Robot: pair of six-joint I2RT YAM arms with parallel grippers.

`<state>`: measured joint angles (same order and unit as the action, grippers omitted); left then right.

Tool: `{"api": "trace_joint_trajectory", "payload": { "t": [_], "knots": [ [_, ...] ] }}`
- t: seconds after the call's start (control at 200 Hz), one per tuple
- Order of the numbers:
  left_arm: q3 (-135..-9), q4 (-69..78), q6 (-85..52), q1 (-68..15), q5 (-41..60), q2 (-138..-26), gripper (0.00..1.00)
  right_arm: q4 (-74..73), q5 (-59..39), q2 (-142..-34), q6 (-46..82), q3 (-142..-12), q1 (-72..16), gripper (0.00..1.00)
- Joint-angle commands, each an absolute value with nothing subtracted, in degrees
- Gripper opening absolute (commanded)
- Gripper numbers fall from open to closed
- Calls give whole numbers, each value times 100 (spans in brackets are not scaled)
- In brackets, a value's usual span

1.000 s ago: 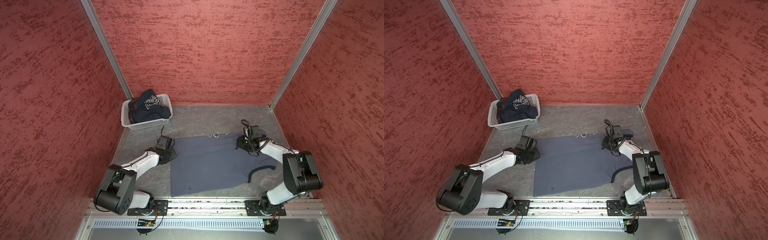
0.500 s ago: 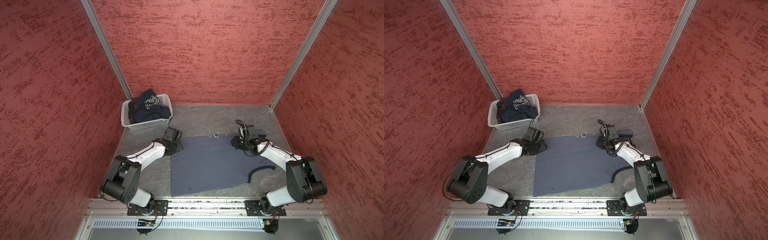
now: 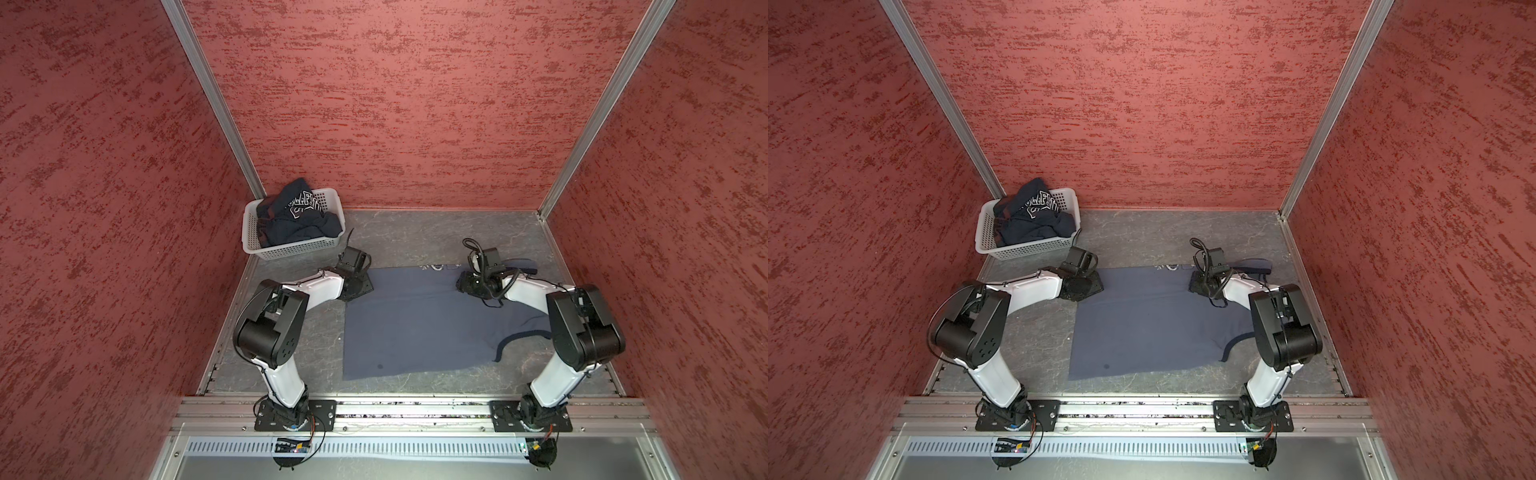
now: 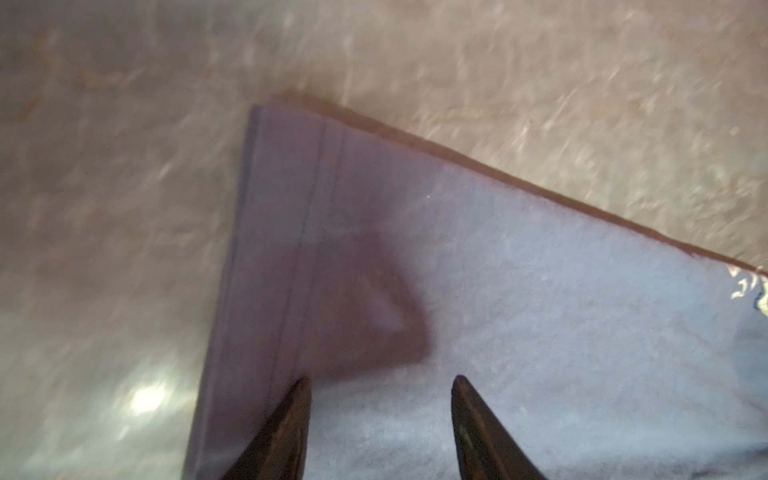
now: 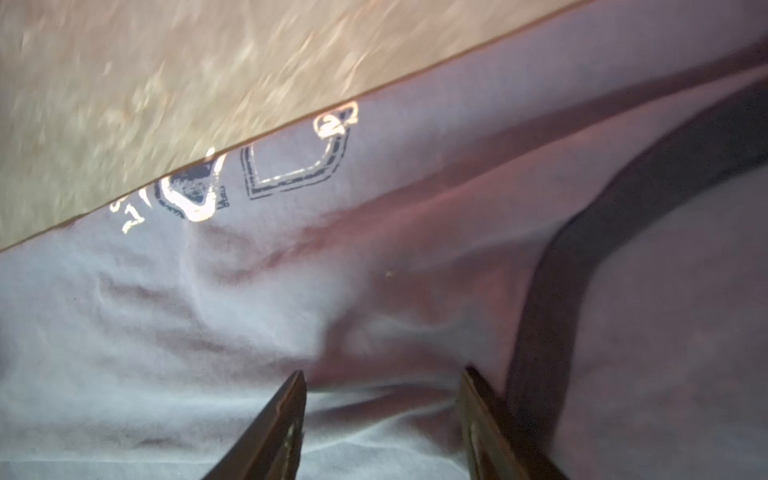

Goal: Fold and stack the tank tops
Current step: 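Hold the far corner with the left gripper while the right gripper tugs the strap inward, then drag the tank top's far edge toward the robot with both grippers, folding it over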

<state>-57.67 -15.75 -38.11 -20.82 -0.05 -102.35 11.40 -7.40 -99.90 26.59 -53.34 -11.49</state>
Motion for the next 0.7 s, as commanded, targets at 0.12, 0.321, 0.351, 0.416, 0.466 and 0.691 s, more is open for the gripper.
{"api": "trace_joint_trajectory", "payload": {
  "t": [0.12, 0.321, 0.351, 0.416, 0.466, 0.691],
  "knots": [
    [-6821, -1886, -3430, -1833, -15, -11243, 58, 1231, -660, -10854, 2536, -6133, -884, 60],
    [-7850, -2598, -3050, -1840, 8, -11187, 71, 1770, -499, -10604, 2453, -6662, -805, 66],
    [-7837, -2666, -3033, -1861, 7, -11021, 73, 1781, -531, -10376, 2476, -6567, -814, 68],
    [-7681, -2844, -3046, -1949, 4, -10519, 76, 1877, -640, -9837, 2514, -6272, -832, 70],
    [-7417, -2975, -3088, -2048, -29, -10096, 77, 2033, -645, -9365, 2529, -6019, -868, 71],
    [-5326, -3338, -3803, -2529, -308, -7946, 76, 2929, -465, -7173, 2937, -4496, -1058, 69]
  ]
}}
